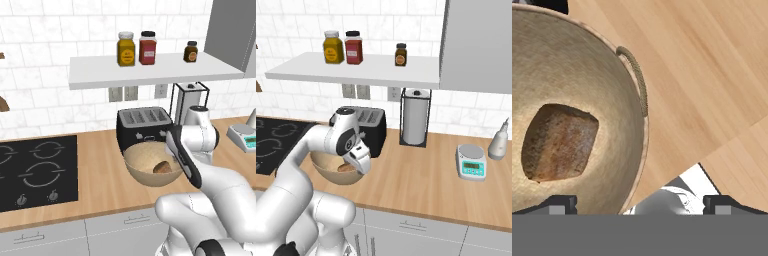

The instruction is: Open the cabinet, pick up the bread from the cabinet and place it in the basket. Then move the basket to the dining counter.

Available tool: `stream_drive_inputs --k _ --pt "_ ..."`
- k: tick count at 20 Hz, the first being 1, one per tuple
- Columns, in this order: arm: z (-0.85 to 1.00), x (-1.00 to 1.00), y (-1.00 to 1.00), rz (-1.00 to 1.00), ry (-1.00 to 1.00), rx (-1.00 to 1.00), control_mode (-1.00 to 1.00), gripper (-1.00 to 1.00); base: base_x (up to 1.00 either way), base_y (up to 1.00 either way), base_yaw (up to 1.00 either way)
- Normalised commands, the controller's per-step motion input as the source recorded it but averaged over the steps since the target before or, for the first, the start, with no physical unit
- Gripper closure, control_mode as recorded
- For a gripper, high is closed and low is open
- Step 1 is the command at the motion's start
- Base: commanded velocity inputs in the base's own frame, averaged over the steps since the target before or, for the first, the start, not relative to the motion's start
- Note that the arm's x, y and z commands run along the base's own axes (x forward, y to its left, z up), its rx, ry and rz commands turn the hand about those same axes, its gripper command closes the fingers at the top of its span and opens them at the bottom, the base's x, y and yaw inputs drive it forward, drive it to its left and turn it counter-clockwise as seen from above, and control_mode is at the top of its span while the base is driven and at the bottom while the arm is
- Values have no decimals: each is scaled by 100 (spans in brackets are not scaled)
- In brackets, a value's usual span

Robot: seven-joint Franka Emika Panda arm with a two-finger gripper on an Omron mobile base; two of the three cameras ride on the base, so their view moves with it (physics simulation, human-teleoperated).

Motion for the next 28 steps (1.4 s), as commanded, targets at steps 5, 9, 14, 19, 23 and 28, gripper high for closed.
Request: stream_drive_inputs --k 5,9,14,19,23,28 --pt "-23 0 0 0 0 0 -100 -100 0 0 0" --pt "-17 6 0 0 0 0 -100 -100 0 0 0" --pt "-15 20 0 0 0 0 -100 -100 0 0 0" --pt "-17 28 0 0 0 0 -100 -100 0 0 0" --pt "-25 17 0 0 0 0 -100 -100 0 0 0" --pt "-20 0 0 0 0 0 -100 -100 0 0 0"
